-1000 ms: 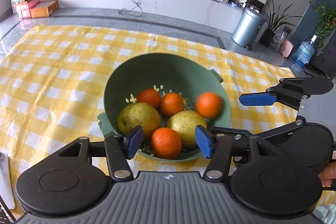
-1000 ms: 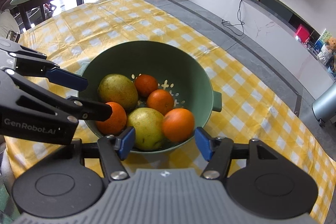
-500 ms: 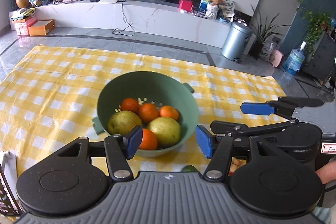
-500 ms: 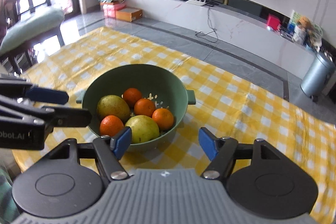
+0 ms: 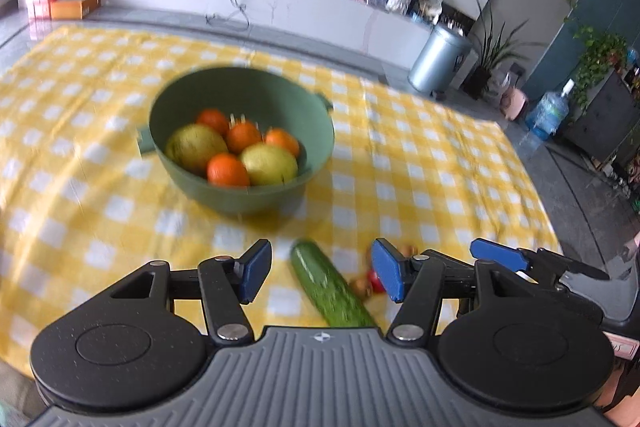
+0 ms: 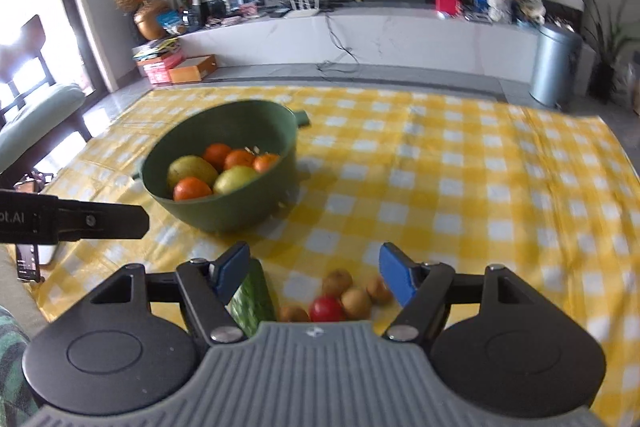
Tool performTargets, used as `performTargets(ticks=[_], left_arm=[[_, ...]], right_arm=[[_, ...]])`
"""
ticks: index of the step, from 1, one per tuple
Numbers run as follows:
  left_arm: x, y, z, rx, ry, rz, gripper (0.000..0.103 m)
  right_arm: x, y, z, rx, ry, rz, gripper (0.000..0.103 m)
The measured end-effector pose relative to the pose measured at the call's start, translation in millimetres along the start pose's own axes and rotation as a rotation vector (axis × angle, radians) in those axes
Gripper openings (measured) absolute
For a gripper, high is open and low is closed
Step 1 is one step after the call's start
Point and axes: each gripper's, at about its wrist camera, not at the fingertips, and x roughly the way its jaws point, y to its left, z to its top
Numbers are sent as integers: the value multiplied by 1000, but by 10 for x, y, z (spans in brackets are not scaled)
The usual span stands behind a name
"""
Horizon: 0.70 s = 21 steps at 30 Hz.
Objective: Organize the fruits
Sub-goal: 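Withdraw both tools and move toward the cucumber and small fruits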
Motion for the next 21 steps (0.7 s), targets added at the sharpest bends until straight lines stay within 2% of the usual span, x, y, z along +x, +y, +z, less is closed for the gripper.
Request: performTargets(ticks=[6,10,15,21], left_arm=[[150,-41,-216,-39,47,-13,68],[297,-32,-330,-100,83,-16,68],[493,-75,-439,-146,113,-7,68],[720,-256,-526,-102,146,38,68]], right_arm=[[39,-200,-346,87,28,-60,69],[16,-295,-427,137,5,-82,69],[48,-378,-429,190,-23,-74,68],[128,-523,-414,285,-11,-25,63]])
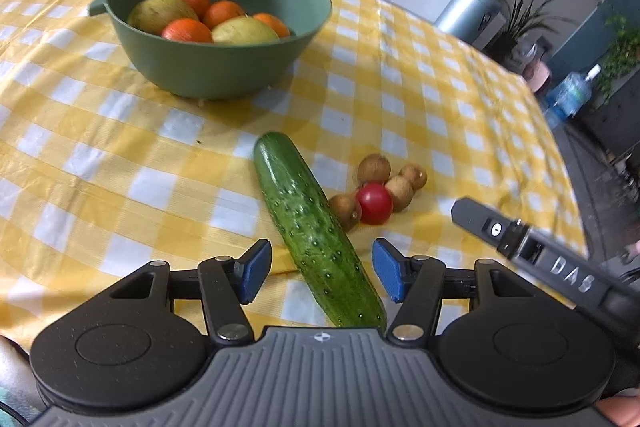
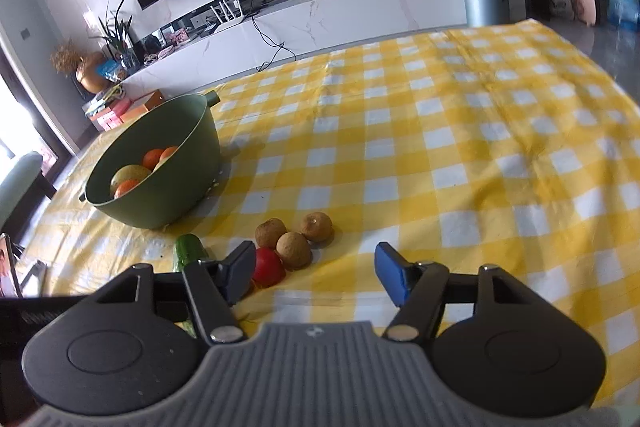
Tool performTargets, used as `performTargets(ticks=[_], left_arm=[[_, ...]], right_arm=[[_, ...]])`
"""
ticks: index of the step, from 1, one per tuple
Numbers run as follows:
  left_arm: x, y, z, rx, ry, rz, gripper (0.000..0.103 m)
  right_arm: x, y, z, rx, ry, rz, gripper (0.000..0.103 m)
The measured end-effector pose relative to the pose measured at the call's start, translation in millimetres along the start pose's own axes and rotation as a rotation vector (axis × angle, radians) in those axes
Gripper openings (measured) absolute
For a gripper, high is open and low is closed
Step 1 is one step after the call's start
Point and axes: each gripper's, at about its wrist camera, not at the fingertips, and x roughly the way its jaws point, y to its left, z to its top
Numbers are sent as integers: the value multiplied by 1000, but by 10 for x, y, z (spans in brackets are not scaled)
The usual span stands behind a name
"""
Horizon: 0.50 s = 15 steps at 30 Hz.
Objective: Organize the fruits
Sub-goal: 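Withdraw both tools and move toward the cucumber and small fruits, then grasp the green cucumber with the left tool while the right tool grasps a brown kiwi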
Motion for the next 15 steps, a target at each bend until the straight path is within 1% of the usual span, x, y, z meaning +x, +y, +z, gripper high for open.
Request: performTargets(ticks=[4,10,15], left_arm=[[105,-81,-16,19,-2,43,68],[237,-157,-7,60,9,101,68],[298,-160,-4,83,7,110,68]], right_arm=[[61,-48,9,35,19,23,62],[154,-10,1,20,46,39,62],[181,-6,-1,14,52,48,61]])
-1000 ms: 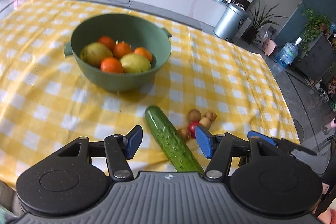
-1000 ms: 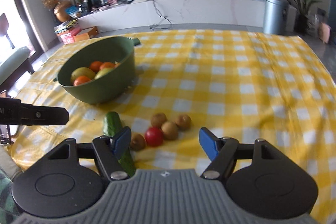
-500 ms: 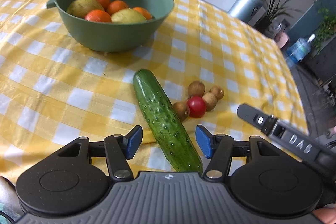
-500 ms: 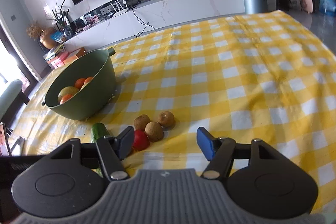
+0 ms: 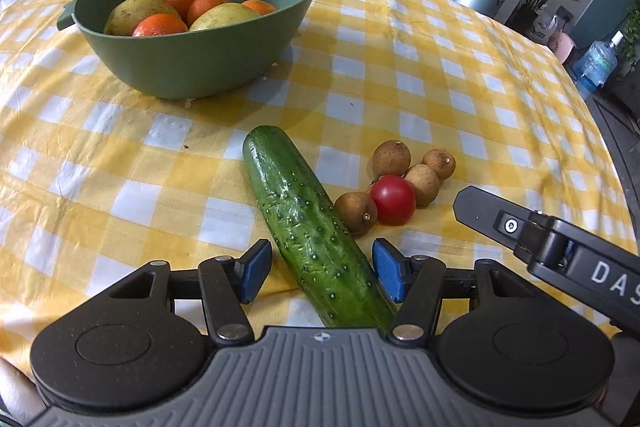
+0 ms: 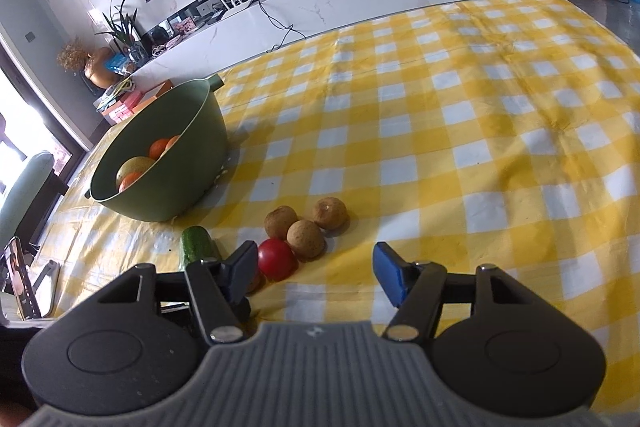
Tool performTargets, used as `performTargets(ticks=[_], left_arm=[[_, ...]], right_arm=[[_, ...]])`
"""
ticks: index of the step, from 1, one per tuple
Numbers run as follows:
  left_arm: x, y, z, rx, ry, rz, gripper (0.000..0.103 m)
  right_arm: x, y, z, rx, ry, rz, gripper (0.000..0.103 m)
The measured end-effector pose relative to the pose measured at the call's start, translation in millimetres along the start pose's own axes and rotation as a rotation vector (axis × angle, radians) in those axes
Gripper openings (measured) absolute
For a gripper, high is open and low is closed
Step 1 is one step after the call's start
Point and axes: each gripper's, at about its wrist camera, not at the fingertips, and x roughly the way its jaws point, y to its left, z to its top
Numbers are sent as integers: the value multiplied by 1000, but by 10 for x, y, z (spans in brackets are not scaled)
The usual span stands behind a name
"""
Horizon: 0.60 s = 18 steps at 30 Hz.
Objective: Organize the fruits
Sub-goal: 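Grasp the green cucumber with the left tool while the right tool grasps a brown kiwi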
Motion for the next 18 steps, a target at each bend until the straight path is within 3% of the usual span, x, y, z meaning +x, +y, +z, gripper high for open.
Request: performTargets(ticks=[2,8,12,18], left_arm=[[-3,13,1,4,-1,-21,61],[-40,74,31,8,24,-54,54],[-143,135,34,73,23,-25,46],[-275,285,28,159,30,5,45]], right_arm=[[2,-10,1,4,2,5,61],[17,10,-1,-10,6,27,57],[20,95,-18,-61,6,63,52],[59,342,-84,-204,18,109,38]])
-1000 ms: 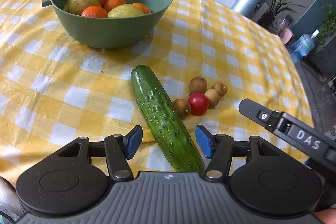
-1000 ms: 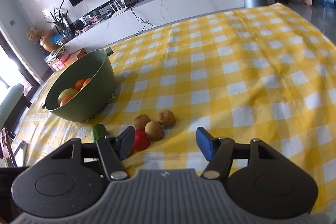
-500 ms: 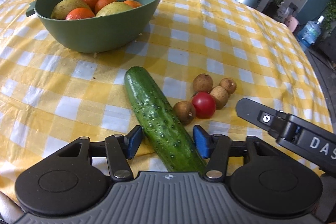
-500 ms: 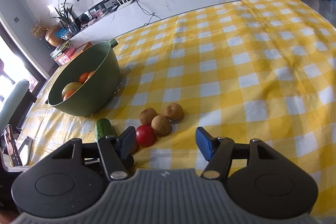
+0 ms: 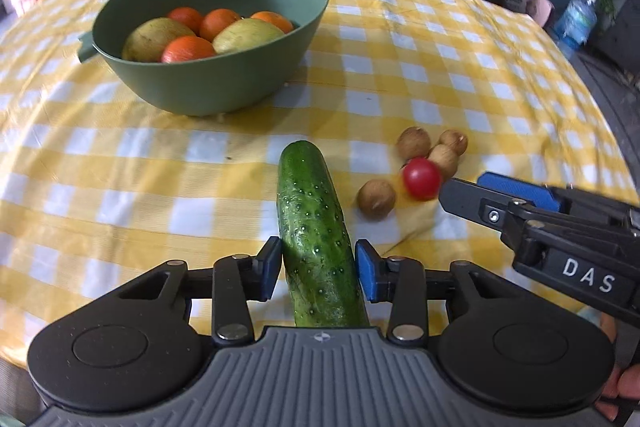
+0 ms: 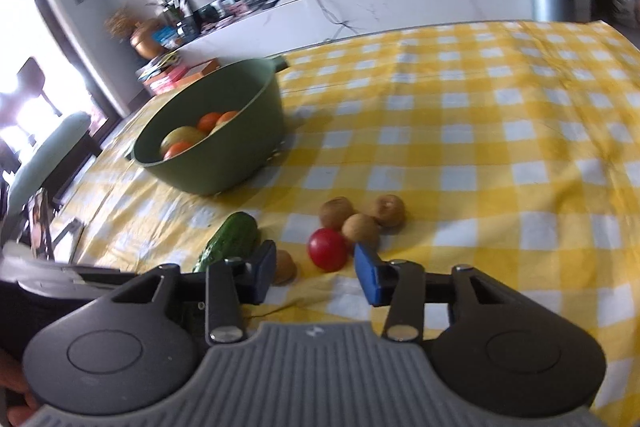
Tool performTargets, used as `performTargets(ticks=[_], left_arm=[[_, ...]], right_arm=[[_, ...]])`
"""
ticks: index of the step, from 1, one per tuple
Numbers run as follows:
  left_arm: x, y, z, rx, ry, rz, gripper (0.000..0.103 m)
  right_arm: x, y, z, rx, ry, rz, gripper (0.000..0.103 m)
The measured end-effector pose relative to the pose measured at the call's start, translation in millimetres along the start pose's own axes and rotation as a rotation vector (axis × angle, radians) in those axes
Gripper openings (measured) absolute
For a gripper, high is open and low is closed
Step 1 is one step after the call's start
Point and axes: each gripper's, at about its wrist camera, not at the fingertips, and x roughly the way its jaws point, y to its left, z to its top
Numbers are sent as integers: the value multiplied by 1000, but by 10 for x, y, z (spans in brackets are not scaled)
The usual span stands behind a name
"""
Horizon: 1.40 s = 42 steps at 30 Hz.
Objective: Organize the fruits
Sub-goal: 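Grasp the green cucumber with the left tool while the right tool grasps a brown kiwi, then lift the cucumber with the left tool while the right tool carries the kiwi toward the colander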
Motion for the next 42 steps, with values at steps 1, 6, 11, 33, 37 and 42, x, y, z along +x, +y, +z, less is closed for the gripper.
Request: performTargets(ticks=[1,6,11,33,37,42], left_arm=[[-8,11,-9,20,1,9,45],[6,75,-47,46,-1,9,43],[-4,109,-25,48,-57,10,46],[127,234,-126,60,-71,-62,46],[125,265,-126,40,-70,-77,45],[104,284,-125,31,-70,-97,43]], right_arm=[[23,49,-5,-28,6,4,34],[145,208,-28,-111,44,3,29],[233,226,-20,-109,61,10,29],[636,252,44,-26,151,41,23],[648,251,47,-23,150,45,23],[638,256,41,-25,150,50,22]])
